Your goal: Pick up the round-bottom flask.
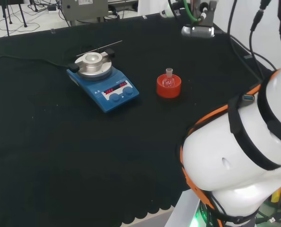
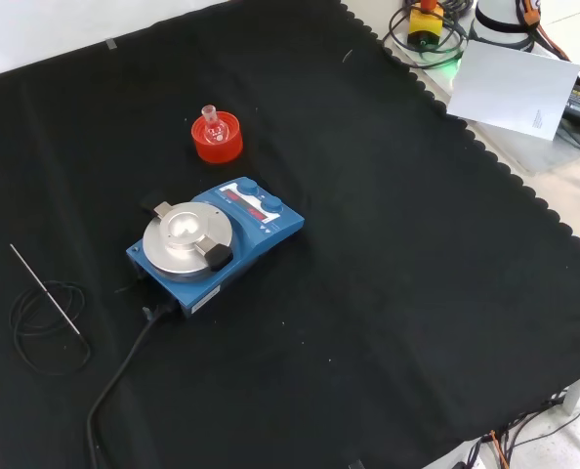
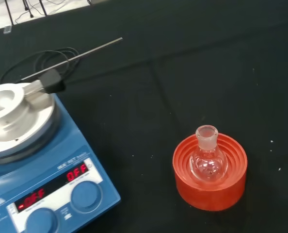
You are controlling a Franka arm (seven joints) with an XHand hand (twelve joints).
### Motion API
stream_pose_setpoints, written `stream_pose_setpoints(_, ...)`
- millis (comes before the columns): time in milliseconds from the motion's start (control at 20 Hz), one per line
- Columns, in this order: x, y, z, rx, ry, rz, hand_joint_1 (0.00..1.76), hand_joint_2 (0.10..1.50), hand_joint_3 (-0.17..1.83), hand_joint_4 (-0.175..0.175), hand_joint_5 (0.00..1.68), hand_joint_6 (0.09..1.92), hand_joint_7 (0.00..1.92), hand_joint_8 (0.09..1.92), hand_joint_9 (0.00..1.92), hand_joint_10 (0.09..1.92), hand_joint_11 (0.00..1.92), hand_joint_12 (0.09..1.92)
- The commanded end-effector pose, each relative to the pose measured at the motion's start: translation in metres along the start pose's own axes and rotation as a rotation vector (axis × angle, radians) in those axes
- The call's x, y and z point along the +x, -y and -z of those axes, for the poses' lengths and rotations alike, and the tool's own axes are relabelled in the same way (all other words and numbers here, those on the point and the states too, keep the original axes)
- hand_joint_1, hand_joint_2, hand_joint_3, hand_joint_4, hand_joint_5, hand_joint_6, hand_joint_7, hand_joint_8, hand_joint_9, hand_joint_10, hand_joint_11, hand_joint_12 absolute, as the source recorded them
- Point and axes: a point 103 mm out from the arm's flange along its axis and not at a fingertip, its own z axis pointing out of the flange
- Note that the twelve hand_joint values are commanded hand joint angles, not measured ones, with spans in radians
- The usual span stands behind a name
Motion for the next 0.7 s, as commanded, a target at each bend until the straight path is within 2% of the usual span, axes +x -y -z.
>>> stream_pose_setpoints(50, -0.031, -0.050, -0.033, -0.034, -0.058, -0.041, 0.27, 1.38, -0.08, -0.018, 0.29, 0.09, 0.07, 0.44, 0.17, 0.62, 0.00, 1.02)
stream_pose_setpoints(250, -0.034, -0.063, -0.053, -0.050, -0.079, -0.054, 0.32, 1.36, -0.09, -0.022, 0.31, 0.09, 0.10, 0.45, 0.20, 0.62, 0.00, 1.04)
stream_pose_setpoints(450, -0.038, -0.072, -0.077, -0.074, -0.141, -0.080, 0.43, 1.30, -0.13, -0.031, 0.35, 0.09, 0.17, 0.49, 0.27, 0.64, 0.00, 1.12)
stream_pose_setpoints(550, -0.040, -0.076, -0.088, -0.070, -0.176, -0.093, 0.50, 1.27, -0.16, -0.036, 0.37, 0.09, 0.21, 0.52, 0.31, 0.65, 0.00, 1.18)
stream_pose_setpoints(700, -0.041, -0.081, -0.106, -0.057, -0.182, -0.103, 0.58, 1.23, -0.17, -0.042, 0.40, 0.09, 0.25, 0.55, 0.35, 0.66, 0.00, 1.22)
